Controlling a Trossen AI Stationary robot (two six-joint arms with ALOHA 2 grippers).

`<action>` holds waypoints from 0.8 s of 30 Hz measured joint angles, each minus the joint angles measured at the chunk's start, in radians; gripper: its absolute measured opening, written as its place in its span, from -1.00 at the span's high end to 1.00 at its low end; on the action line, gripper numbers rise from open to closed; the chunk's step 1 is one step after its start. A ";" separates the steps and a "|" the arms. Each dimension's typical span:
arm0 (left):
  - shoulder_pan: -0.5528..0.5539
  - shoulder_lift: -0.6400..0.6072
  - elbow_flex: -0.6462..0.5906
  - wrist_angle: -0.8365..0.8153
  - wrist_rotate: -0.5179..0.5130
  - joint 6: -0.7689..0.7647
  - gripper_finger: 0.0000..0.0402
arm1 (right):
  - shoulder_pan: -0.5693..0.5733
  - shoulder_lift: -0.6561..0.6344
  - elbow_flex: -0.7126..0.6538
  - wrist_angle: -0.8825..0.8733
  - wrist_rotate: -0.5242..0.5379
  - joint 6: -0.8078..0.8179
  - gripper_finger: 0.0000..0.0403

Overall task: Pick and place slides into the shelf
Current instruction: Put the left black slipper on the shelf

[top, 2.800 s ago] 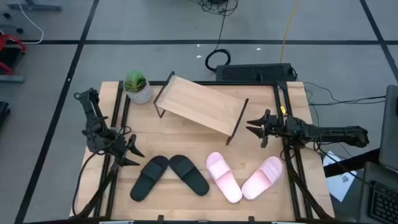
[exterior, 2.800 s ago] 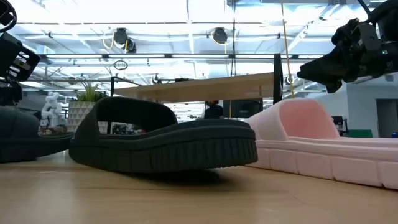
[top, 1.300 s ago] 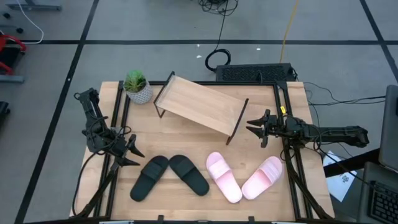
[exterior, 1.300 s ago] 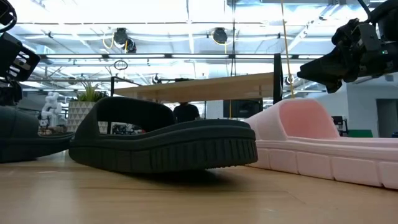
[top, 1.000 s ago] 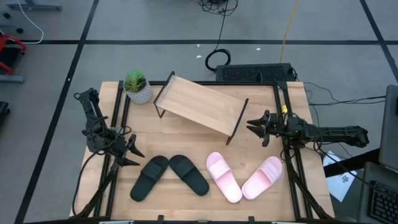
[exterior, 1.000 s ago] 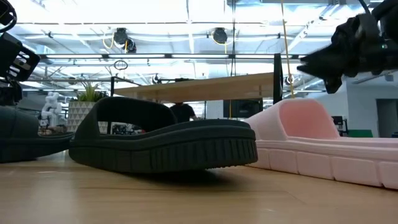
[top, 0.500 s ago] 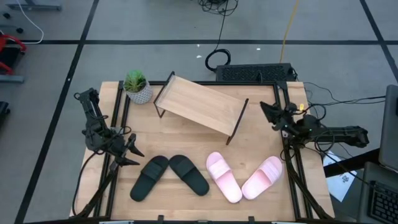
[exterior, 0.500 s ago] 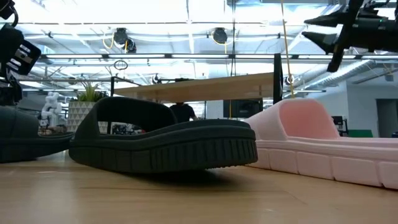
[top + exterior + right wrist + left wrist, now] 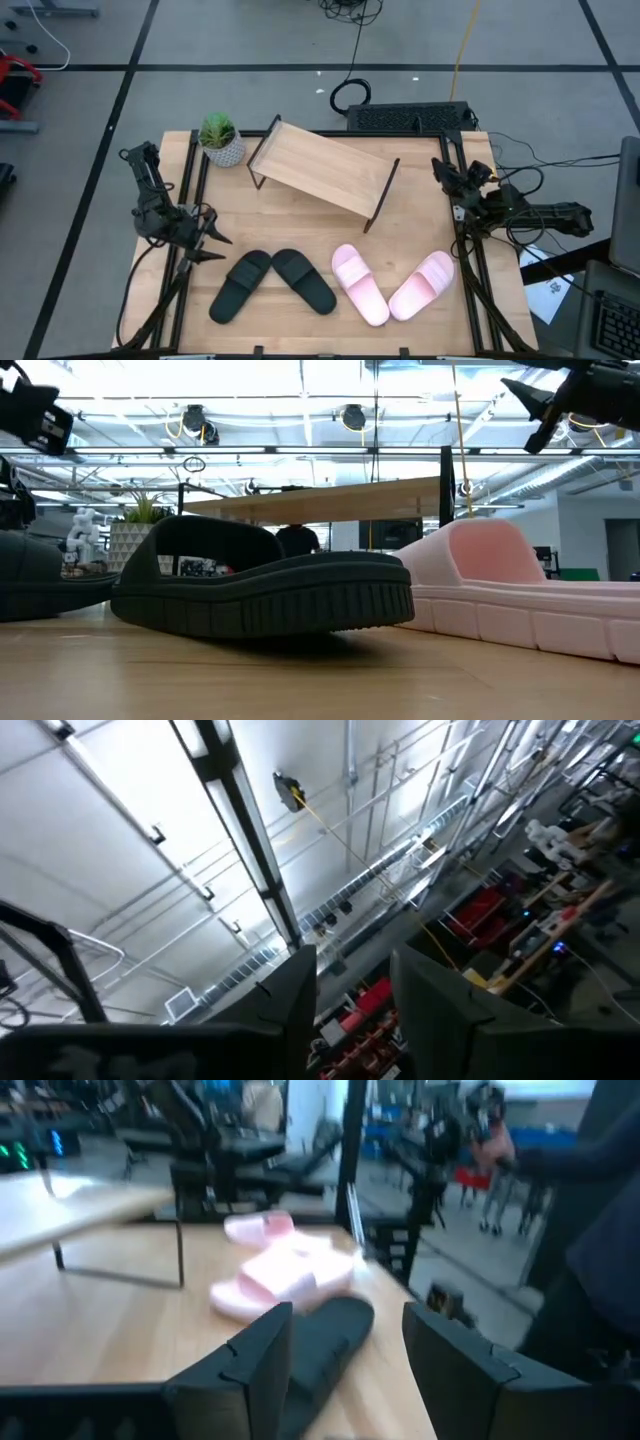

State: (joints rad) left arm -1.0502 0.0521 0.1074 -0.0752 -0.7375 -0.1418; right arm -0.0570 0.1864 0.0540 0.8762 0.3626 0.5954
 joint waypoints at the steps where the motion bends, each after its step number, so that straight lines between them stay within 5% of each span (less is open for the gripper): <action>1: 0.000 0.000 0.000 0.045 -0.007 0.011 0.05 | 0.000 0.000 0.000 0.005 -0.001 -0.005 0.40; 6: 0.016 0.000 0.000 0.363 -0.166 0.090 0.05 | 0.000 0.000 0.000 0.047 -0.001 -0.011 0.40; 10: 0.033 0.000 0.000 0.614 -0.155 0.253 0.05 | 0.000 0.004 0.000 0.114 -0.009 -0.056 0.40; 14: 0.040 0.000 0.000 0.802 -0.156 0.257 0.05 | 0.000 0.008 0.000 0.231 -0.074 -0.139 0.40; 24: 0.042 0.000 0.000 0.961 -0.158 0.177 0.05 | 0.000 0.009 0.096 0.271 -0.193 -0.272 0.40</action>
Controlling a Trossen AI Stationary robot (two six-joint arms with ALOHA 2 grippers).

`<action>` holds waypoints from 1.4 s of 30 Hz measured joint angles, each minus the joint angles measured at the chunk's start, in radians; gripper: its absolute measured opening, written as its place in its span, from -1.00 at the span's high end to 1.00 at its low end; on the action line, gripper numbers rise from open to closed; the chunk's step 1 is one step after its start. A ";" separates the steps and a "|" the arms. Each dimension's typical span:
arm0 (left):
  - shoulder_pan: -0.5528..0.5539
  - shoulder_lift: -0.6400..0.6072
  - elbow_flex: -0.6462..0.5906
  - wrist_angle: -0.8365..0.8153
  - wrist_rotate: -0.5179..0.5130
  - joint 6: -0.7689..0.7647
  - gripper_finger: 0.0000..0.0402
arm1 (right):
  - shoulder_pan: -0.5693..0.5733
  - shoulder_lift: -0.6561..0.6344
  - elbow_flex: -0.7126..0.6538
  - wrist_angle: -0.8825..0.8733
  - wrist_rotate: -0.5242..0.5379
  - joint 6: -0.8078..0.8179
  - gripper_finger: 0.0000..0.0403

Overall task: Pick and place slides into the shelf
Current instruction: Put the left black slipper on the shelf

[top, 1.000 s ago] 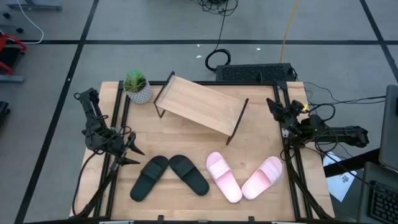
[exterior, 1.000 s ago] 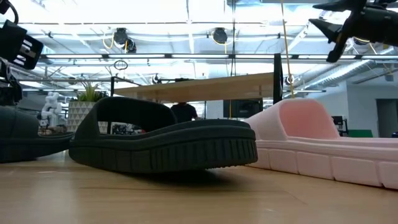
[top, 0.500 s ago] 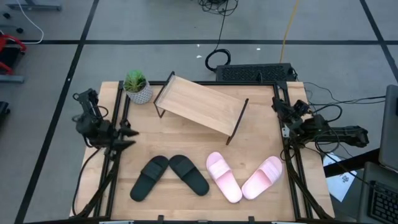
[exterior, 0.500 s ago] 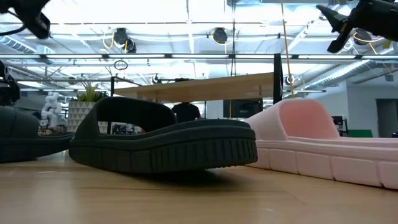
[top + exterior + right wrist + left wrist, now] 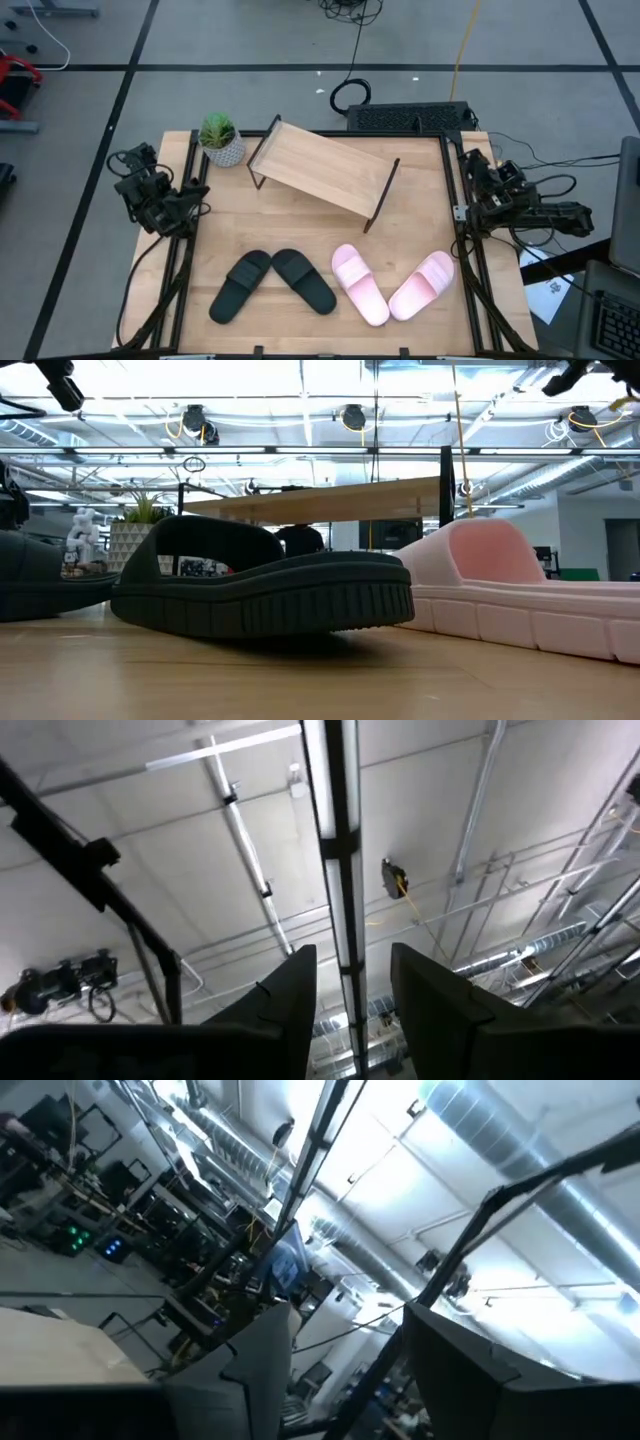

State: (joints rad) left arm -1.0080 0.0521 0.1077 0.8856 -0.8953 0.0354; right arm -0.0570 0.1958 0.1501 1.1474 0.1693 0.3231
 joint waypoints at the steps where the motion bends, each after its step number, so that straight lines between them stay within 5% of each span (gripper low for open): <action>1: 0.000 0.000 0.000 -0.001 0.004 -0.015 0.05 | 0.000 0.002 0.014 -0.014 -0.016 -0.008 0.40; 7: -0.002 0.001 0.083 -0.049 0.003 0.061 0.05 | 0.000 0.031 0.110 -0.118 -0.043 -0.050 0.40; 12: -0.002 0.096 0.335 -0.416 -0.051 0.081 0.05 | 0.000 0.067 0.182 -0.162 -0.045 -0.056 0.40; 21: -0.020 0.625 0.931 -1.094 -0.165 -0.229 0.05 | 0.000 0.086 0.226 -0.165 -0.072 -0.056 0.40; 27: -0.089 0.966 1.258 -1.721 -0.182 -0.790 0.05 | 0.000 0.086 0.227 -0.165 -0.097 -0.056 0.40; 30: -0.099 1.106 1.331 -1.999 -0.101 -1.182 0.05 | 0.000 0.086 0.227 -0.166 -0.096 -0.057 0.40; 35: -0.100 1.283 1.332 -2.315 0.337 -1.795 0.05 | 0.000 0.086 0.227 -0.166 -0.095 -0.076 0.40; 38: -0.115 1.382 1.321 -2.378 0.543 -1.910 0.05 | 0.000 0.085 0.227 -0.168 -0.095 -0.081 0.40; 42: -0.145 1.479 1.321 -2.398 0.565 -1.946 0.05 | 0.000 0.085 0.228 -0.186 -0.094 -0.081 0.40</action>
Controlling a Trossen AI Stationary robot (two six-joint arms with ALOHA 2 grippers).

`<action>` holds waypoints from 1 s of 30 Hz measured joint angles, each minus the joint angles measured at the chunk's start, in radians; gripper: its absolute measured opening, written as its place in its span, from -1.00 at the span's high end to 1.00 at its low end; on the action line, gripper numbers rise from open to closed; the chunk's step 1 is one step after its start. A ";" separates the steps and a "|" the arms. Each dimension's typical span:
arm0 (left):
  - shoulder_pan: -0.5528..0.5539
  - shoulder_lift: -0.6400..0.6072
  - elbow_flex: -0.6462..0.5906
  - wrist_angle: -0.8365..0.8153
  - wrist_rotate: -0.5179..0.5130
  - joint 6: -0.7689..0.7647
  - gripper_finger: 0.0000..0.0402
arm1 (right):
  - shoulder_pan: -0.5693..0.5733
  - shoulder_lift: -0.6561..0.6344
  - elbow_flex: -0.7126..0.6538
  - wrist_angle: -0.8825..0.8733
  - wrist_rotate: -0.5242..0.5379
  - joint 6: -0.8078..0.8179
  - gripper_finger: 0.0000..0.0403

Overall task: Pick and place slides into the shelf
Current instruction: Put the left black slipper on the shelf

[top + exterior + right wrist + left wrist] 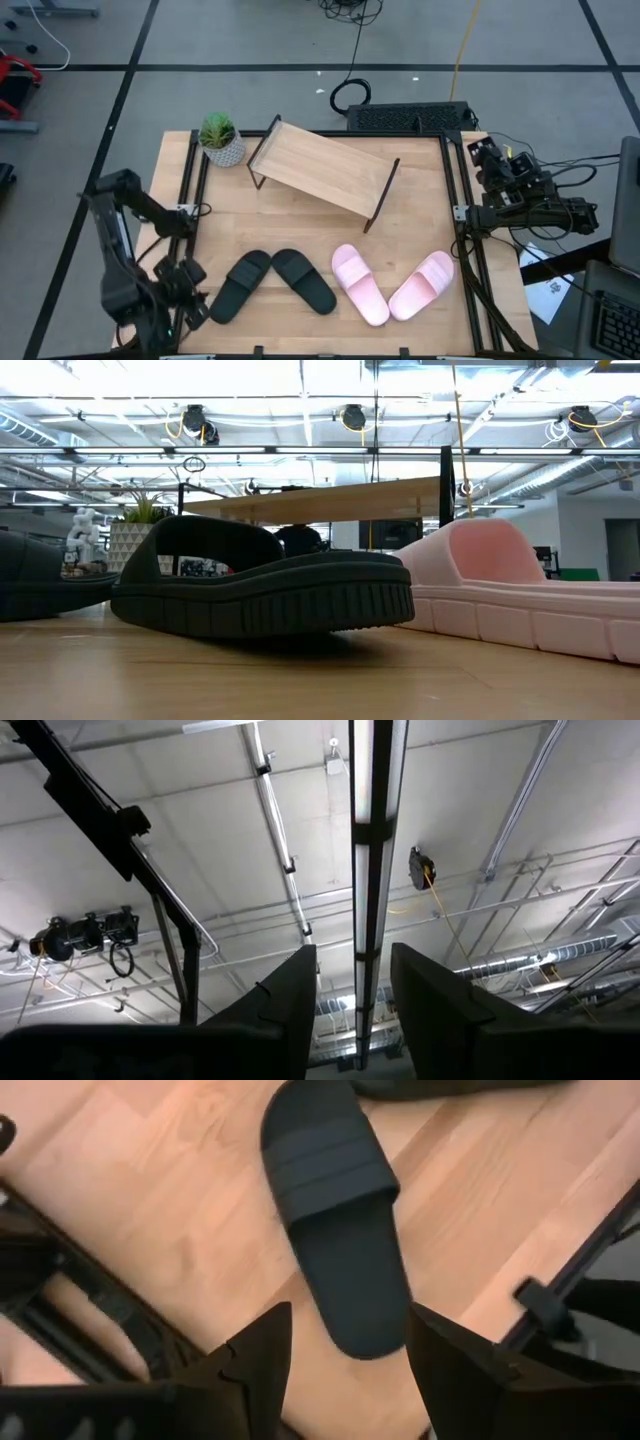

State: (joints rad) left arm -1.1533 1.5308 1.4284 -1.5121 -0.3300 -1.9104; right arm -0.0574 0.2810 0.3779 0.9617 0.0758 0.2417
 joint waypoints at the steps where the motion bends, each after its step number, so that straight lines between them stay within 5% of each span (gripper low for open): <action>1: -0.005 0.018 0.000 0.002 -0.026 -0.004 0.05 | 0.000 0.000 0.000 -0.005 0.000 0.000 0.40; 21: -0.060 0.291 0.000 -0.057 -0.082 -0.012 0.05 | 0.000 0.000 0.000 -0.019 0.001 0.007 0.40; 30: -0.059 0.361 -0.093 -0.033 -0.103 -0.255 0.05 | 0.000 0.000 0.000 -0.043 0.001 0.007 0.40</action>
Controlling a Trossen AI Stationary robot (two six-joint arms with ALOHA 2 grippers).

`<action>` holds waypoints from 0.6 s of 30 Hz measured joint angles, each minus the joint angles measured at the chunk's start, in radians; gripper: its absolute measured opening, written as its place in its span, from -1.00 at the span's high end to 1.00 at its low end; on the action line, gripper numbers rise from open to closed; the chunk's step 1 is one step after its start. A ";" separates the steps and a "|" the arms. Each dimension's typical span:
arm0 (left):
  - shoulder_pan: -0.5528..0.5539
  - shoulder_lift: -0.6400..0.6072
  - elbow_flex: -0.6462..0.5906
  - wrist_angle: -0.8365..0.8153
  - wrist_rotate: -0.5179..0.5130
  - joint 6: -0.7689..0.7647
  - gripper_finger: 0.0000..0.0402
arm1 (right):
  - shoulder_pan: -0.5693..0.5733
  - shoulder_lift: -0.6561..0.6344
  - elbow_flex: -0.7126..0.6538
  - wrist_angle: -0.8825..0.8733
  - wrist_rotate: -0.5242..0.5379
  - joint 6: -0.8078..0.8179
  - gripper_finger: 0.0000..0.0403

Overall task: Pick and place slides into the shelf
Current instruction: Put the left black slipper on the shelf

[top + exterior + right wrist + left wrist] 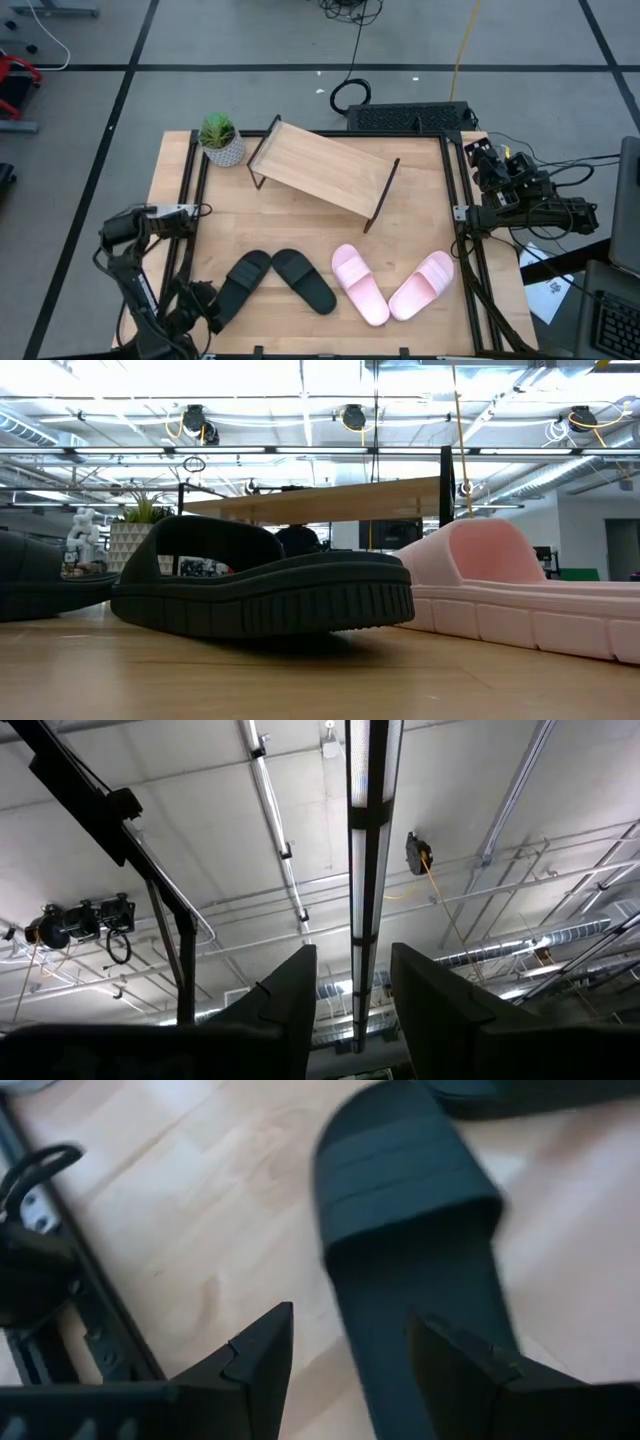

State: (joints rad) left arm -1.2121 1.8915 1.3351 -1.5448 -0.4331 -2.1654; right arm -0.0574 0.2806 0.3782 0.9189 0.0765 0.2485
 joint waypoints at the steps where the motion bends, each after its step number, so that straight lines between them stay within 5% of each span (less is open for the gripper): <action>1: 0.000 -0.004 -0.019 0.002 0.006 -0.030 0.05 | 0.000 0.000 0.000 -0.001 0.000 0.000 0.40; 18: 0.003 -0.129 -0.031 0.108 0.010 -0.058 0.05 | 0.000 0.000 0.000 -0.013 0.001 -0.006 0.40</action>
State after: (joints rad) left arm -1.2087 1.7621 1.3041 -1.4370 -0.4231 -2.2231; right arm -0.0574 0.2810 0.3786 0.9062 0.0772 0.2427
